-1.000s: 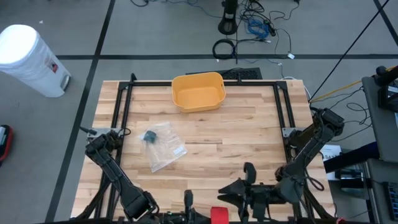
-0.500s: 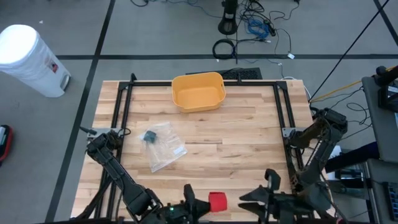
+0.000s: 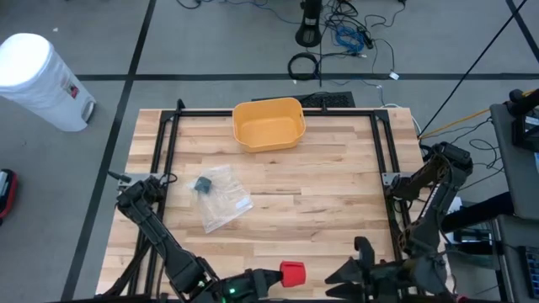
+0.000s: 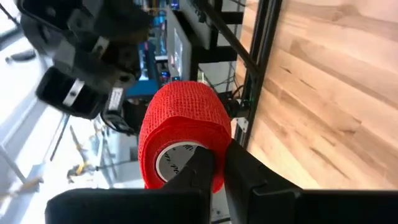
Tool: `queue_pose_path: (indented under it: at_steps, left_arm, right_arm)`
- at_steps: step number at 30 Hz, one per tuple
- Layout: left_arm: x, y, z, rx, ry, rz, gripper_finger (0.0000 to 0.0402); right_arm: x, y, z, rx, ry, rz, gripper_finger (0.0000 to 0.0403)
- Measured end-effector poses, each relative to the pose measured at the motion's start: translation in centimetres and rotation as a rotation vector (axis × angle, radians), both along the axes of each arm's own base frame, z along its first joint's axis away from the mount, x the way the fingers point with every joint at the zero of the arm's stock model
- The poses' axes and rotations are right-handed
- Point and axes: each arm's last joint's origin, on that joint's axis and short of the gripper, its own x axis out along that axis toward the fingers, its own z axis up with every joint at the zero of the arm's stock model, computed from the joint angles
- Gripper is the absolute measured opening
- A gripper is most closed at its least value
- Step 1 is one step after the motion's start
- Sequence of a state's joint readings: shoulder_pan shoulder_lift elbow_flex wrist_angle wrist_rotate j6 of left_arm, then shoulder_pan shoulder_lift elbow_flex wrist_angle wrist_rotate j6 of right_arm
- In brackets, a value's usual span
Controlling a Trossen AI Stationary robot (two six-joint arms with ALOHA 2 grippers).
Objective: Roll bandage
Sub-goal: Roll the red bandage
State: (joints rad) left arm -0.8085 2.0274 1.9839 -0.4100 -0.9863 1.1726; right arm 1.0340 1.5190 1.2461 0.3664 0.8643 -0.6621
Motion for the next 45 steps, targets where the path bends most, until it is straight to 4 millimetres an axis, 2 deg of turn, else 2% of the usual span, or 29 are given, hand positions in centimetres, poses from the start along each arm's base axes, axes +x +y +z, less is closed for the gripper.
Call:
queue_pose_path:
  at_steps: [5, 11, 13, 19, 23, 27, 34, 38, 45]
  left_arm:
    - [-0.2, -0.2, 0.0, 0.021, 0.005, -0.013, 0.0022]
    - [-0.2, -0.2, 0.0, 0.021, 0.005, -0.011, 0.0022]
    - [-0.2, -0.2, 0.0, 0.036, 0.008, -0.015, 0.0022]
    - [-0.5, -0.3, 0.1, 0.201, 0.02, 0.015, 0.0022]
    - [-0.8, -0.4, 0.2, 0.357, 0.046, 0.033, 0.0022]
    - [-1.0, -0.5, 0.2, 0.495, 0.084, -0.003, 0.0022]
    - [-1.1, -0.7, 0.2, 0.568, 0.102, -0.028, 0.0022]
    - [-1.0, -0.8, 0.4, 0.575, 0.094, -0.024, 0.0022]
    - [-1.1, -0.8, 0.4, 0.572, 0.088, -0.021, 0.0022]
  right_arm:
    - [0.8, 0.2, -1.3, -0.294, 0.009, -0.067, 0.016]
    - [2.2, 0.2, -2.3, -0.393, 0.016, -0.109, 0.0175]
    - [2.4, 0.1, -2.1, -0.33, 0.006, -0.122, 0.0174]
    - [2.6, -0.3, -1.1, 0.03, -0.021, -0.129, 0.0166]
    - [2.5, -0.3, -1.2, 0.238, 0.019, -0.086, 0.0165]
    - [3.2, -0.5, -1.4, 0.31, 0.044, -0.013, 0.0165]
    - [4.1, -1.2, -2.1, 0.407, 0.112, -0.045, 0.0165]
    - [4.9, -1.9, -2.4, 0.432, 0.129, -0.077, 0.0165]
    - [5.0, -2.0, -2.5, 0.463, 0.145, -0.059, 0.0165]
